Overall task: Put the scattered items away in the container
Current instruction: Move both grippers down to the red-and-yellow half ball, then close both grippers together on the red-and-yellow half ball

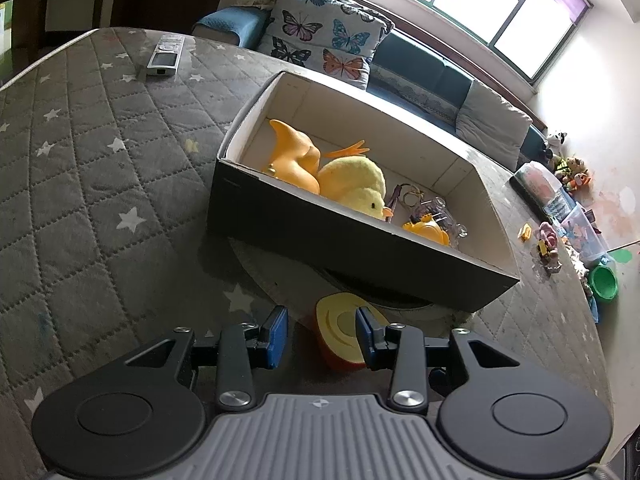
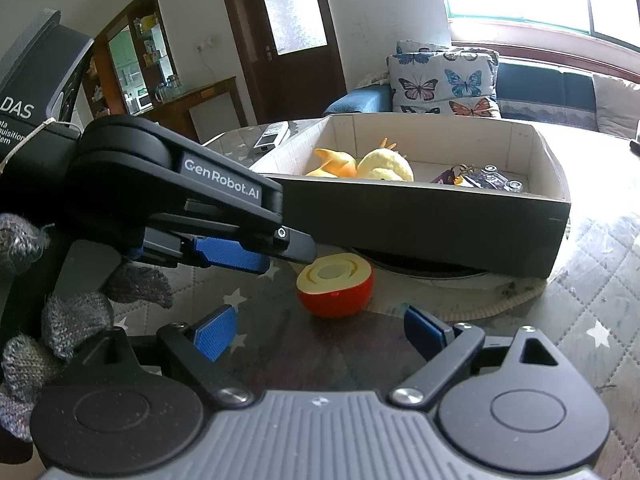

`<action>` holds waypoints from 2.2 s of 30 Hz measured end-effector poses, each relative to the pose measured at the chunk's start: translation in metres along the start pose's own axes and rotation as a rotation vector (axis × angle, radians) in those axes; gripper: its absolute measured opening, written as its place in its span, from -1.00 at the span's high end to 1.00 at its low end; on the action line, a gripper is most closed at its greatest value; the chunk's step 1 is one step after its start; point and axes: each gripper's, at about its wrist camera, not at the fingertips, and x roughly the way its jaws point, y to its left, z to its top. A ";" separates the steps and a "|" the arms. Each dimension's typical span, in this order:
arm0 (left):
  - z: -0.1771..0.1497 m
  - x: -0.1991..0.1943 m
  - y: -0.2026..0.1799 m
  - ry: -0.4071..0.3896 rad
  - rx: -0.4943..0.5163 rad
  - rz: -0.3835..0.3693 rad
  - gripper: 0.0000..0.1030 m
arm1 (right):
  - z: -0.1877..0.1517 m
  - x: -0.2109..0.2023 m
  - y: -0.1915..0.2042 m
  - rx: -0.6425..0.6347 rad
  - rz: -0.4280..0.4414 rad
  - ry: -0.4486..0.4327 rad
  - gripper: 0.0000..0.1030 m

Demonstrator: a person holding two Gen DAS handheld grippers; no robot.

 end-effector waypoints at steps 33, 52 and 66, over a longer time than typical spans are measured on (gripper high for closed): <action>0.006 0.010 -0.001 0.017 -0.010 -0.031 0.22 | -0.002 0.013 -0.005 -0.004 -0.034 0.013 -0.57; 0.023 0.028 -0.007 0.066 -0.006 -0.056 0.21 | 0.009 0.030 -0.008 -0.013 -0.010 0.015 -0.24; 0.030 0.043 0.000 0.117 -0.058 -0.057 0.21 | 0.011 0.036 -0.011 -0.029 0.002 0.013 0.02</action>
